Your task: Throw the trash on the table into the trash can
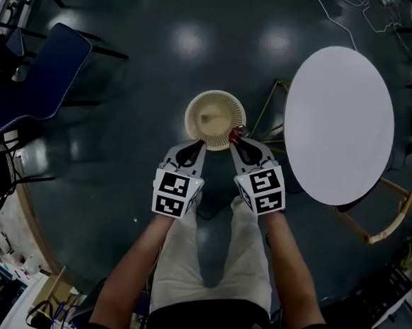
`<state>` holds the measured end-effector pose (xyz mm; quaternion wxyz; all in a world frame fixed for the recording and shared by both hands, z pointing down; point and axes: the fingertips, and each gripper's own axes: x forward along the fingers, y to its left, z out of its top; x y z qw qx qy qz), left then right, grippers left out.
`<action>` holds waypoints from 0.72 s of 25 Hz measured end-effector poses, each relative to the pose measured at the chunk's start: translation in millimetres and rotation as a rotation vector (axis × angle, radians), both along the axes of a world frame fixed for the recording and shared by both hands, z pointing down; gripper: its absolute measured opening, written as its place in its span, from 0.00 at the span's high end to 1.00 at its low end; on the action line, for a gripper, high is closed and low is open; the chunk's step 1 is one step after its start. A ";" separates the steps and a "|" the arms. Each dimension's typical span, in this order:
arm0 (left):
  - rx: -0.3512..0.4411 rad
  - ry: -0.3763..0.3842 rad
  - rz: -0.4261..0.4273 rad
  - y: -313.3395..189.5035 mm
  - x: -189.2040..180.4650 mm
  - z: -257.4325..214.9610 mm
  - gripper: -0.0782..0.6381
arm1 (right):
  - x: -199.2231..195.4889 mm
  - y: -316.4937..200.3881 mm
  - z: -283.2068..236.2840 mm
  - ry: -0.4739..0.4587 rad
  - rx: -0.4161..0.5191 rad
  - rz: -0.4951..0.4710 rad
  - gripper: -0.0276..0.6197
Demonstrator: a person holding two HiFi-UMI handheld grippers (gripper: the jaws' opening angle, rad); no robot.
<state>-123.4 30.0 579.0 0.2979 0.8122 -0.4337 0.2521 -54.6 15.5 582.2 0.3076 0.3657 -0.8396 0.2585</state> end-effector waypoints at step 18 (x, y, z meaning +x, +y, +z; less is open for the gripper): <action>-0.081 -0.048 0.067 4.7 -23.2 118.0 0.87 | -30.4 -0.4 129.4 0.051 -0.097 -0.044 0.87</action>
